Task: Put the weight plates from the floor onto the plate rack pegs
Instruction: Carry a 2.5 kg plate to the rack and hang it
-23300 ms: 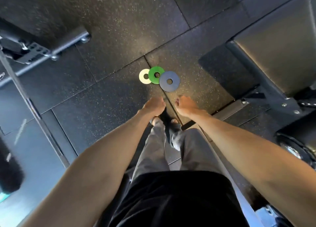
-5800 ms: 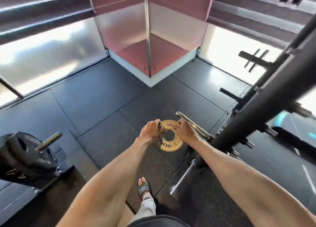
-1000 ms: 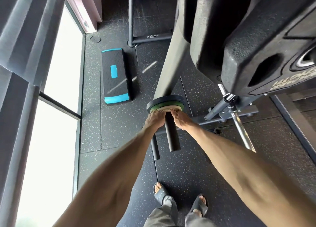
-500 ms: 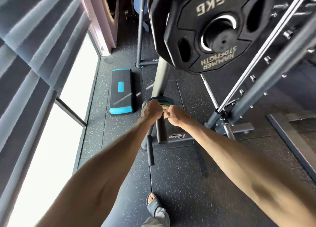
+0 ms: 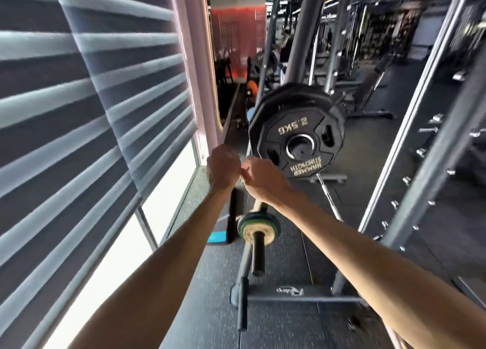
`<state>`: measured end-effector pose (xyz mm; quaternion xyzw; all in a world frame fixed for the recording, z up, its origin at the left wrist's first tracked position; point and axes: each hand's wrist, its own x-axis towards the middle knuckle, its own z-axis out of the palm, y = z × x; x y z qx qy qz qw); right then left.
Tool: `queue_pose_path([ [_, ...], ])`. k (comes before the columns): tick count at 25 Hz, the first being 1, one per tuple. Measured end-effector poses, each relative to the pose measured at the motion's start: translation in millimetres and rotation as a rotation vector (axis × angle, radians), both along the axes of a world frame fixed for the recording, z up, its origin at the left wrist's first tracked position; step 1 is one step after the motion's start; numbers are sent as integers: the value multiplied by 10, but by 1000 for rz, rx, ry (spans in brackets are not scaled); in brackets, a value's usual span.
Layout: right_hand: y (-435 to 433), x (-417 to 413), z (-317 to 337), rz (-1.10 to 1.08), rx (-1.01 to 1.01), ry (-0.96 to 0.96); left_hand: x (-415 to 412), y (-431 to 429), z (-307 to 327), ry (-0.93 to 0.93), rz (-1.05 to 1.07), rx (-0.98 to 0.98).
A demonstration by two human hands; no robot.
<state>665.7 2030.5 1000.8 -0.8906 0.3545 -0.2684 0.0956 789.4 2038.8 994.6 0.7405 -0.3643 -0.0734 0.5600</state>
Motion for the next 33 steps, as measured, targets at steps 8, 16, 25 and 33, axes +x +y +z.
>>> queue_pose_path([
  [8, -191, -284, 1116, -45, -186, -347, -108, 13, 1204, -236, 9, -232],
  [16, -944, -1175, 550, -481, -295, -448, -582, -346, 523, -425, -258, -194],
  [25, -1087, -1317, 166, -155, 58, -729, -662, -536, 312, -291, -267, -345],
  [33, -1207, -1321, -43, -93, 111, -846, -746, -564, 403, -297, -137, -297],
])
